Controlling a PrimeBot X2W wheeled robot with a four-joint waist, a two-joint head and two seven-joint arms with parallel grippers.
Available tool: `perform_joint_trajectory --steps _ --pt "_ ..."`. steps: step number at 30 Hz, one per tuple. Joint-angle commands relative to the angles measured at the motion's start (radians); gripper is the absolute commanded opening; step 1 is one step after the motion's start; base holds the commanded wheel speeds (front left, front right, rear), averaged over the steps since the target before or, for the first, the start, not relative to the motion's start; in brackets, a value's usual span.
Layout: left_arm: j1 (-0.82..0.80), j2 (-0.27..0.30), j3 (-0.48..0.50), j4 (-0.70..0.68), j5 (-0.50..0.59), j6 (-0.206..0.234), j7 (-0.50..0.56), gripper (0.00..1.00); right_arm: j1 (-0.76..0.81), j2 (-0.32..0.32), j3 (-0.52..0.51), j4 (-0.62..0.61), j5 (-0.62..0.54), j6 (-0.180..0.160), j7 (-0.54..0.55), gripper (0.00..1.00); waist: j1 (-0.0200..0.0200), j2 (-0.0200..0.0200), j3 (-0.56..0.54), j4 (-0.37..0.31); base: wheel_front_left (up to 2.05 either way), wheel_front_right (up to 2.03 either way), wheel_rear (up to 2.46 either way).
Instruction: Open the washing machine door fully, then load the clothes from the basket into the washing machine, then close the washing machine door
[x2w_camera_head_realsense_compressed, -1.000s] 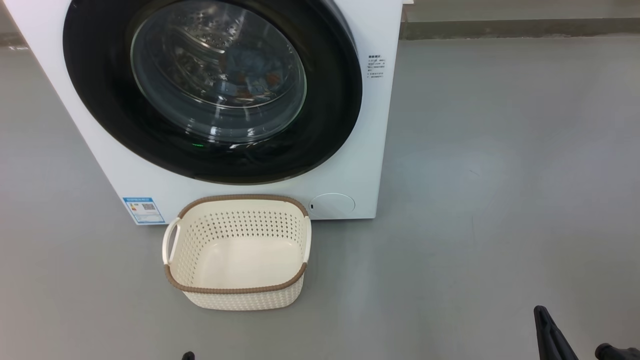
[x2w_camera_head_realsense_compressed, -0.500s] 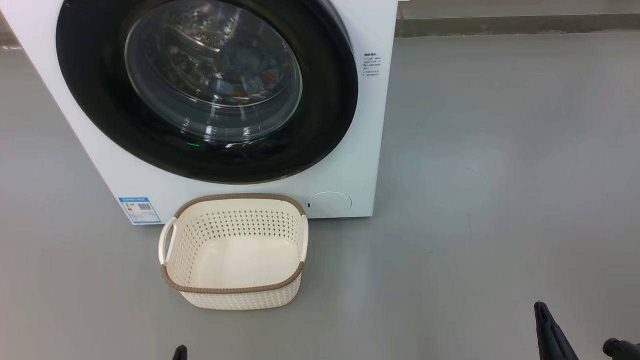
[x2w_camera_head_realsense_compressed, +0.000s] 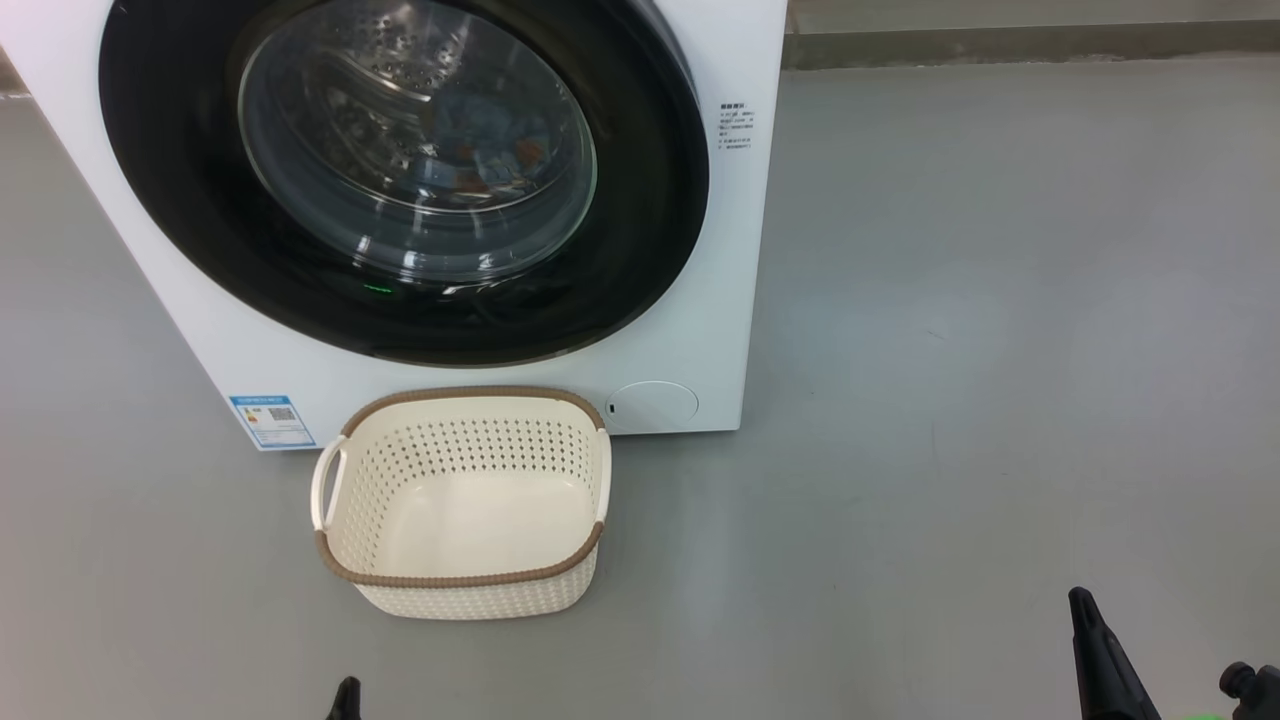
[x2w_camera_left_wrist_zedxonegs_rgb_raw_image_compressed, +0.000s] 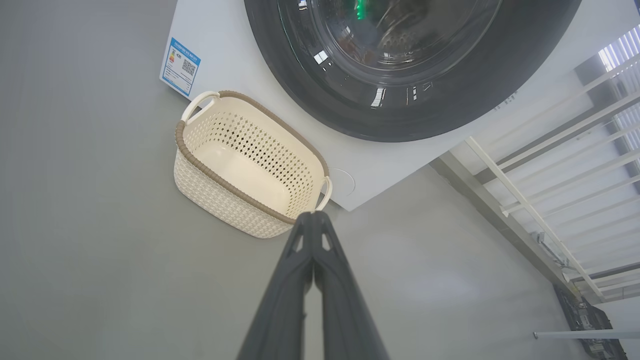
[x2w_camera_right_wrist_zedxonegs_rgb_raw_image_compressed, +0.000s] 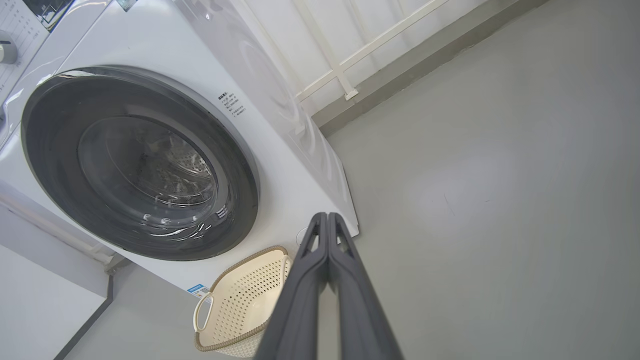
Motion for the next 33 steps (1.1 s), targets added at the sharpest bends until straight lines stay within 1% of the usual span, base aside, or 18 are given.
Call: perform_joint_trajectory --steps 1,33 --pt "-0.047 0.013 0.021 -0.027 -0.018 -0.004 0.005 0.00 -0.040 -0.010 0.010 -0.019 0.028 -0.002 0.004 0.00 -0.0001 0.0000 0.000 -0.001 0.00 0.00 0.00" --pt "-0.108 0.019 0.090 -0.034 -0.333 -0.018 0.098 0.00 -0.115 -0.016 0.020 0.030 0.411 -0.004 0.099 0.00 -0.0001 0.0000 0.011 -0.022 0.00 0.00 0.00"
